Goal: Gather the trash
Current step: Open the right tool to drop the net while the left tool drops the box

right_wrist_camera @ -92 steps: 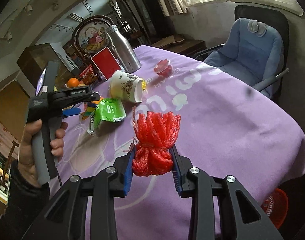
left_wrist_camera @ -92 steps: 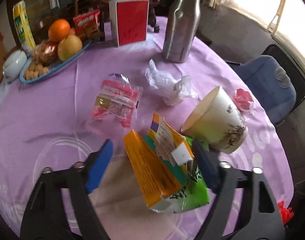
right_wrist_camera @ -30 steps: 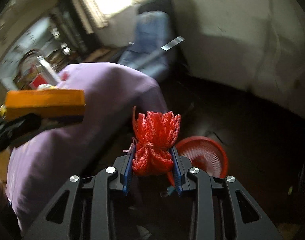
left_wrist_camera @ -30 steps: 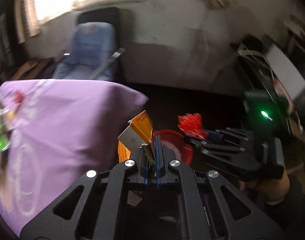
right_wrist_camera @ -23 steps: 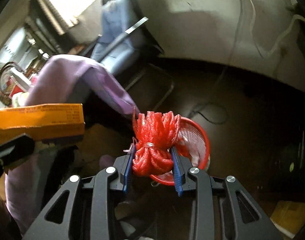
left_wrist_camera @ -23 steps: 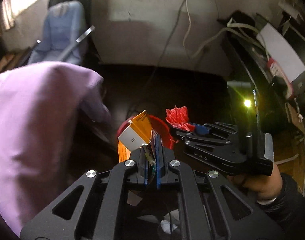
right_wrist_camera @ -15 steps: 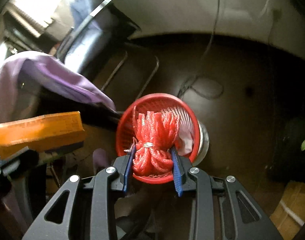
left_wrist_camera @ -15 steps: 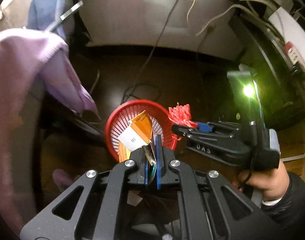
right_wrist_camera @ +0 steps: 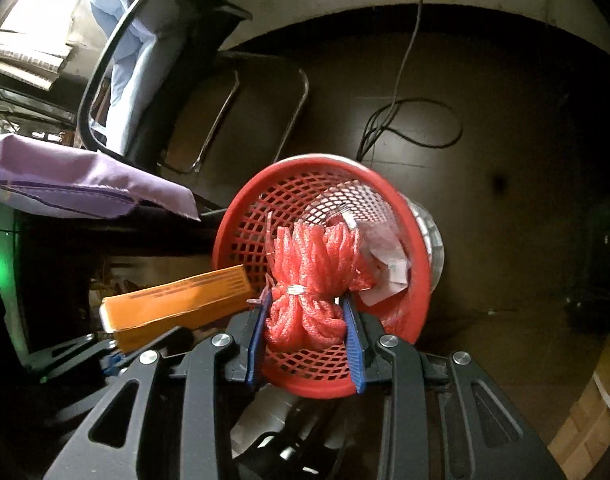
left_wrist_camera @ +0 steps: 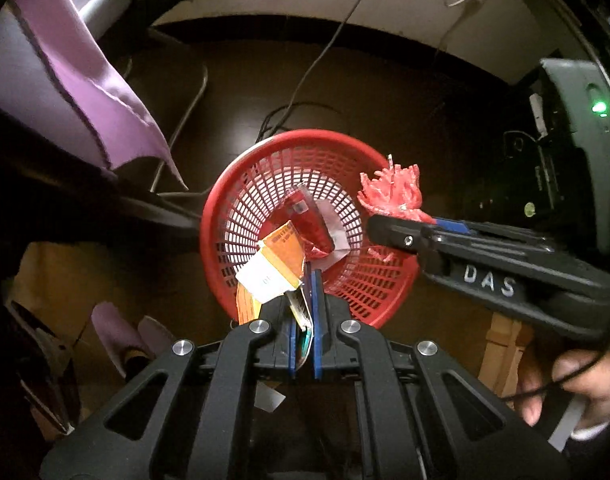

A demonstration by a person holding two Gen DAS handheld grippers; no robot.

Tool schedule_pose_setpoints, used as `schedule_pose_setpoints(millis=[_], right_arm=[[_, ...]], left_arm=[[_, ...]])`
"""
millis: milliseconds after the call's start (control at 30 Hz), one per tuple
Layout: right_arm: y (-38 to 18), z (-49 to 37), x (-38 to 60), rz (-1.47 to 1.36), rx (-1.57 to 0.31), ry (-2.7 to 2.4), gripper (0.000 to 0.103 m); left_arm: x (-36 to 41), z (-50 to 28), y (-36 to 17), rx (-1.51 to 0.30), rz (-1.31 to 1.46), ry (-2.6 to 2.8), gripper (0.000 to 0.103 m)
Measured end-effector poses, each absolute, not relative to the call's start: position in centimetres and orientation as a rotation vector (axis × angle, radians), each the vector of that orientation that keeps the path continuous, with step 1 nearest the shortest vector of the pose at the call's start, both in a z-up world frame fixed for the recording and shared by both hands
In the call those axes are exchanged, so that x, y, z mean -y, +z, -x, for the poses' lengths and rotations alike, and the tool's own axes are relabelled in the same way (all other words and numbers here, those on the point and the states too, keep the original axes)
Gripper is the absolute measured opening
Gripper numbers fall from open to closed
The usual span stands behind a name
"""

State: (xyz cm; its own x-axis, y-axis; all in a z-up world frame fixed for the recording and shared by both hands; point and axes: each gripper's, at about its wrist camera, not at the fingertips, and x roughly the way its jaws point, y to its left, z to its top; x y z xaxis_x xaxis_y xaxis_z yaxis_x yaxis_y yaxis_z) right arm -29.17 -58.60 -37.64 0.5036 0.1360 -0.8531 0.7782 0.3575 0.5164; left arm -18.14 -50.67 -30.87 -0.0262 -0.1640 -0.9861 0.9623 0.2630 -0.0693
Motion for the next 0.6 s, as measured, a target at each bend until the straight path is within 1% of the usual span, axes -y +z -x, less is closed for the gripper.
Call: schedule_pose_setpoints(millis=[133,167,200,233,267,300,333,367,433,600], right_arm=[[-38.8,28.1,59.0,-1.189,-0.993,-0.519,0.037],[-39.0,28.1,59.0,-1.198,-0.993,-0.523,0.039],[-39.2,28.0,59.1,-1.208,-0.997,-0.527,0.044],[-39.3,28.1,59.2,-1.215,-0.999,-0.536,0.048],[-39.3,28.2,59.3,-1.221,-0.997,-0.548,0.055],[-39.2,28.7,59.4,-1.227,-0.993,-0.561,0.058],[-39.1,28.7,59.4,-1.232,-0.985,-0.562,0.059],[-39.0,28.9,59.4,-1.239,-0.975,-0.556,0.060],[-38.6,29.3,59.4,-1.245,-0.961,-0.552,0.061],[-37.4,30.4,59.5,-1.246,-0.932,-0.570,0.061]], left_arm=[[51.2,18.7,-32.7,-1.267,-0.879,-1.091,0.009],[51.4,18.8,-33.0,-1.263,-0.882,-1.093,0.011],[51.4,19.0,-33.1,-1.249,-0.883,-1.100,0.012],[51.5,19.2,-33.2,-1.241,-0.890,-1.104,0.017],[51.5,19.3,-33.2,-1.237,-0.894,-1.103,0.033],[51.5,19.3,-33.1,-1.233,-0.898,-1.098,0.042],[51.4,19.3,-32.9,-1.223,-0.893,-1.093,0.058],[51.3,19.2,-32.5,-1.204,-0.880,-1.091,0.063],[51.1,19.1,-31.8,-1.185,-0.861,-1.090,0.067],[51.0,18.8,-30.9,-1.196,-0.828,-1.093,0.070]])
